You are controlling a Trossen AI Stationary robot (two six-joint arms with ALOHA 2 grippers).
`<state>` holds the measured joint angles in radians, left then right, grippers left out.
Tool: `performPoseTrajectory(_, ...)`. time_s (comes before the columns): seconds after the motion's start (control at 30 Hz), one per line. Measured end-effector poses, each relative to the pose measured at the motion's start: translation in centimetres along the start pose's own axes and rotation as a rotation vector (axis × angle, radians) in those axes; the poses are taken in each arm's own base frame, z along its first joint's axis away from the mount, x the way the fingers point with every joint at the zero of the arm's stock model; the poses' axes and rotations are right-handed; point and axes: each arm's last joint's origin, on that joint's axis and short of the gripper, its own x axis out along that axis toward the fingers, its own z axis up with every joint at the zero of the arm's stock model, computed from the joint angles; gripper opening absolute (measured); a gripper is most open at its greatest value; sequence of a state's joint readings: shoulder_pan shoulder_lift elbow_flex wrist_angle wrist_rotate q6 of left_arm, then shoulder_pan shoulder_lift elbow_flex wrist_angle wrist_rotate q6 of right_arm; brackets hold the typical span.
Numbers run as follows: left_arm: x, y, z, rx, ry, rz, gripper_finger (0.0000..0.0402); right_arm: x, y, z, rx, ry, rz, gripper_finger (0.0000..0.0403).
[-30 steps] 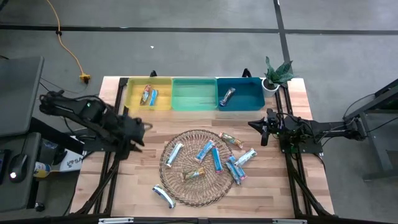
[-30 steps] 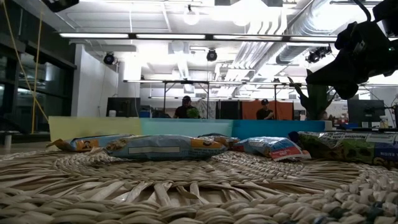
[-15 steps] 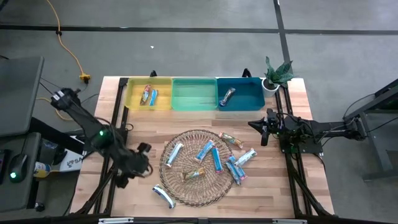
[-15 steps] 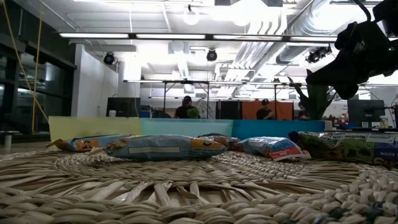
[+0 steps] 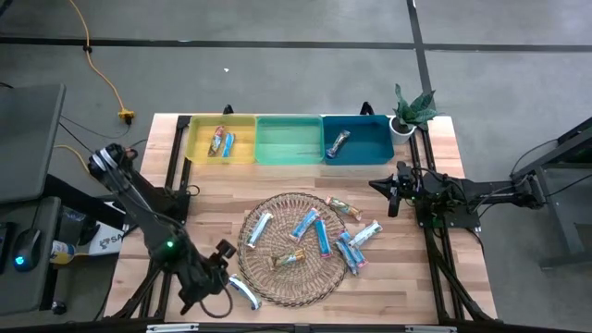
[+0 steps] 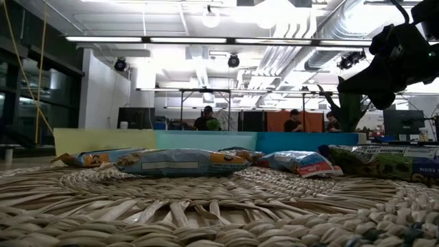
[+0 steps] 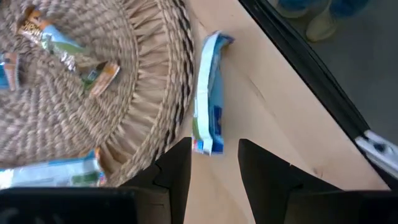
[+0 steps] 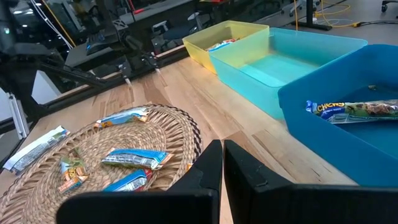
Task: Pick and place Granola Bars by type
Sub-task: Put the bottom blue granola bar into the blue bin
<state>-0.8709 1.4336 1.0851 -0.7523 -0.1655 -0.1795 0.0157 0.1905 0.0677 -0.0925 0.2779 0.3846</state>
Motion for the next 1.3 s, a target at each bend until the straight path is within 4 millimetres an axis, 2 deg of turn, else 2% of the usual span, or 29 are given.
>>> performPoseTrajectory(0.27,2.7,-0.7,1.0,0.074,-0.024,-0.029,0.0129,0.0,0.0,0.0,0.000,-0.001,0.000,0.0000)
performPoseTrajectory(0.47,4.2,-0.9,1.1,0.105,0.007,-0.024,0.0129,0.0,0.0,0.0,0.000,0.000,0.000,0.0000)
performPoseTrajectory(0.83,5.6,1.6,2.3,0.063,-0.052,-0.039,0.0132,0.0,0.0,0.0,0.000,-0.001,0.000,0.0000)
performPoseTrajectory(0.93,5.6,2.1,2.3,0.069,-0.045,-0.057,0.0153,0.0,0.0,0.0,0.000,0.000,0.000,0.0000)
performPoseTrajectory(1.2,5.6,2.0,2.3,0.105,-0.051,-0.061,0.0243,0.0,0.0,0.0,0.000,-0.001,0.000,0.0000)
performPoseTrajectory(1.3,6.8,1.8,2.4,0.107,-0.037,-0.059,0.0256,0.0,0.0,0.0,0.000,-0.001,0.000,0.0000)
